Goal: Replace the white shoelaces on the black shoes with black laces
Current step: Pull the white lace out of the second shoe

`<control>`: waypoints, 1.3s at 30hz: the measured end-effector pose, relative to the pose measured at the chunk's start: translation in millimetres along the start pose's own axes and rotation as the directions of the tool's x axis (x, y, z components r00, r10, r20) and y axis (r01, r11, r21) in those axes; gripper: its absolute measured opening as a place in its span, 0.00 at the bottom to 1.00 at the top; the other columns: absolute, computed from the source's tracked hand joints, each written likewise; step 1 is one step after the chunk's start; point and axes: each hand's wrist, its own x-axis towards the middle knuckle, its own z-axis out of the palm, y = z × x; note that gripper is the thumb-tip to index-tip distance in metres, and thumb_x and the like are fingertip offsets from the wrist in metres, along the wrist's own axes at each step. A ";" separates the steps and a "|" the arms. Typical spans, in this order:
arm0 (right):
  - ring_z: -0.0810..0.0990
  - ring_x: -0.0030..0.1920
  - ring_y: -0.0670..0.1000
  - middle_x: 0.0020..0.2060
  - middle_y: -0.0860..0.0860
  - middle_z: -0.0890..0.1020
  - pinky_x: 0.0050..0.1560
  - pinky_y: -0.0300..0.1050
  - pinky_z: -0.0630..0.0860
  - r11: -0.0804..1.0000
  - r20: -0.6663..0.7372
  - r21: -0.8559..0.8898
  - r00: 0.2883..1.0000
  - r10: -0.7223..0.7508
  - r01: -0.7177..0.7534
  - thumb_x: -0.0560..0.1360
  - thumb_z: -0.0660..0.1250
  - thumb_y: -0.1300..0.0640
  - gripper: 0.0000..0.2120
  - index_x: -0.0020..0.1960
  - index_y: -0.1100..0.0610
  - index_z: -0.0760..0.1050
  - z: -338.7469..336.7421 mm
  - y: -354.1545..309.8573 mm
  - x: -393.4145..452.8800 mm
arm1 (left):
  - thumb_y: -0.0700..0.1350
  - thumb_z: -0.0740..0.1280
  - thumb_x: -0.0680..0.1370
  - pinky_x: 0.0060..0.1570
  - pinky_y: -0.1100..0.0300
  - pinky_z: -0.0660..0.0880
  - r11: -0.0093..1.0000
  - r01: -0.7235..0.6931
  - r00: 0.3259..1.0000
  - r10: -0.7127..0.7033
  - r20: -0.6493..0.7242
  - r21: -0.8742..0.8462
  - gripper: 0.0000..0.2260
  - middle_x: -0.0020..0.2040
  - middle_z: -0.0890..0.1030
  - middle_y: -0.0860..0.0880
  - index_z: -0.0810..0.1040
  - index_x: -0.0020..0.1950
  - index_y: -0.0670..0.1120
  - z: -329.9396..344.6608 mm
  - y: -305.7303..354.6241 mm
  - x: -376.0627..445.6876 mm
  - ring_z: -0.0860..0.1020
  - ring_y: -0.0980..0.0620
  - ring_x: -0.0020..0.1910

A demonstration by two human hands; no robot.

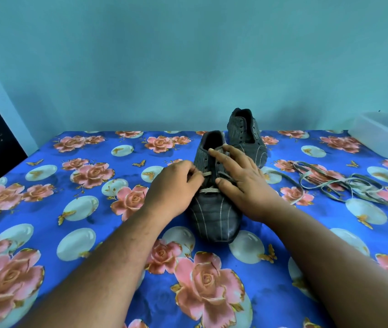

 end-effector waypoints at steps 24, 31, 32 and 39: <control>0.55 0.79 0.48 0.79 0.42 0.57 0.77 0.61 0.55 0.999 0.010 0.044 1.000 0.023 -0.023 0.73 0.55 0.32 0.33 0.77 0.30 0.53 0.3 4.7 -0.3 | 0.53 0.66 0.77 0.37 0.58 0.72 0.979 0.180 0.983 -0.175 -0.058 0.099 0.10 0.32 0.82 0.55 0.78 0.41 0.48 -9.8 -24.1 5.3 0.79 0.63 0.31; 0.55 0.79 0.50 0.78 0.47 0.60 0.77 0.61 0.56 0.999 0.002 0.039 0.999 0.033 -0.033 0.73 0.54 0.33 0.34 0.78 0.35 0.56 0.1 8.8 0.9 | 0.58 0.61 0.81 0.54 0.46 0.76 0.990 0.111 0.990 -0.101 -0.102 0.090 0.13 0.40 0.81 0.57 0.78 0.47 0.52 -11.2 -20.7 4.7 0.79 0.55 0.40; 0.56 0.79 0.50 0.78 0.47 0.61 0.77 0.61 0.56 0.999 0.002 0.038 1.000 0.030 -0.031 0.73 0.54 0.33 0.34 0.78 0.35 0.56 0.4 9.1 0.9 | 0.61 0.60 0.80 0.54 0.44 0.76 0.999 0.042 0.993 -0.042 -0.110 0.003 0.15 0.42 0.79 0.57 0.79 0.47 0.53 -8.8 -19.6 4.9 0.79 0.52 0.43; 0.56 0.79 0.50 0.78 0.47 0.61 0.77 0.61 0.56 0.999 0.001 0.032 1.000 0.025 -0.025 0.73 0.55 0.33 0.34 0.78 0.35 0.56 0.5 9.1 1.1 | 0.65 0.62 0.75 0.49 0.45 0.76 0.973 -0.222 0.966 0.211 -0.150 -0.056 0.16 0.42 0.79 0.56 0.78 0.42 0.54 5.0 -17.3 5.6 0.78 0.50 0.48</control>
